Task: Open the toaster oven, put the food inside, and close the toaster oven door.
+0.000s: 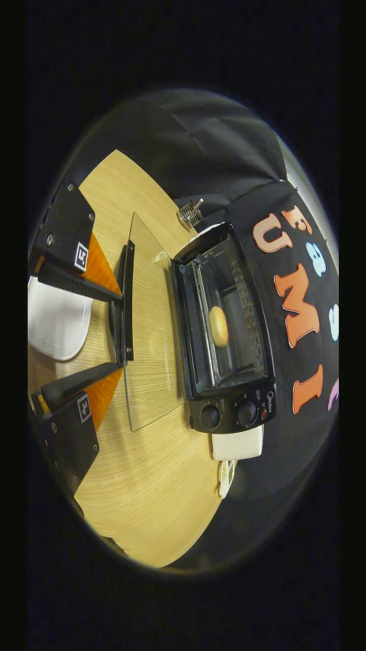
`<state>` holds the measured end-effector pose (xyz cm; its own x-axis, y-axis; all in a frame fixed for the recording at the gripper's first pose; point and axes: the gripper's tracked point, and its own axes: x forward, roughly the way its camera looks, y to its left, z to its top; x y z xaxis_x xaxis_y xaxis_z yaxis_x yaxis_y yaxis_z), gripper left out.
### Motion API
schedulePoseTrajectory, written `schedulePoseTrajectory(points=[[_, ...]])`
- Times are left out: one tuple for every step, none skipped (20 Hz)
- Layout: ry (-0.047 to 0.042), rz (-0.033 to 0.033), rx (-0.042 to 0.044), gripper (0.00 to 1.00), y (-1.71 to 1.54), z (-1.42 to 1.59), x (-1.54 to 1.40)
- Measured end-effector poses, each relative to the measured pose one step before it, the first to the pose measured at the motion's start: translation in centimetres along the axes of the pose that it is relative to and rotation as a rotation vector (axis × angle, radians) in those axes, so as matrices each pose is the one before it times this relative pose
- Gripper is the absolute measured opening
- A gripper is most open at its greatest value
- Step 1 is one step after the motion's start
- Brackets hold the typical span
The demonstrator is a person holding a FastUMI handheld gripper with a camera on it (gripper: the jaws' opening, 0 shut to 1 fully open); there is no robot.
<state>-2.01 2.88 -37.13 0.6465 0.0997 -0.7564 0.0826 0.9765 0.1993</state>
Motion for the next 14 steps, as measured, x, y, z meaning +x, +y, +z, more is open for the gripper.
schedulePoseTrajectory(points=[[-0.01632, 0.00452, 0.00038, 0.72, 0.052, 0.658, -0.385], [-0.01268, 0.00802, 0.01111, 0.72, 0.134, 0.659, -0.148], [-0.0114, 0.009, 0.01214, 0.72, 0.153, 0.659, -0.106], [-0.01038, 0.00797, 0.00043, 0.72, 0.207, 0.67, -0.266], [-0.0162, 0.00298, -0.0011, 0.72, 0.245, 0.745, -0.142], [-0.01969, 0.00167, -0.00663, 0.72, 0.105, 0.82, -0.044], [-0.02223, -0.00072, -0.01579, 0.72, 0.203, 0.819, -0.045], [-0.01183, 0.0007, -0.0199, 0.73, 0.277, 0.634, 0.078], [-0.01398, 0.00063, -0.02913, 0.72, 0.267, 0.559, 0.074], [-0.01345, -0.00565, -0.02899, 0.74, 0.253, 0.646, 0.108], [-0.00814, -0.0051, -0.03957, 0.74, 0.199, 0.549, 0.104], [-0.01526, -0.00623, -0.03565, 0.74, 0.173, 0.747, 0.288], [-0.01839, -0.00556, -0.02363, 0.74, 0.317, 0.816, 0.355], [-0.01272, -0.00579, -0.00933, 0.73, 0.15, 0.693, 0.553]])
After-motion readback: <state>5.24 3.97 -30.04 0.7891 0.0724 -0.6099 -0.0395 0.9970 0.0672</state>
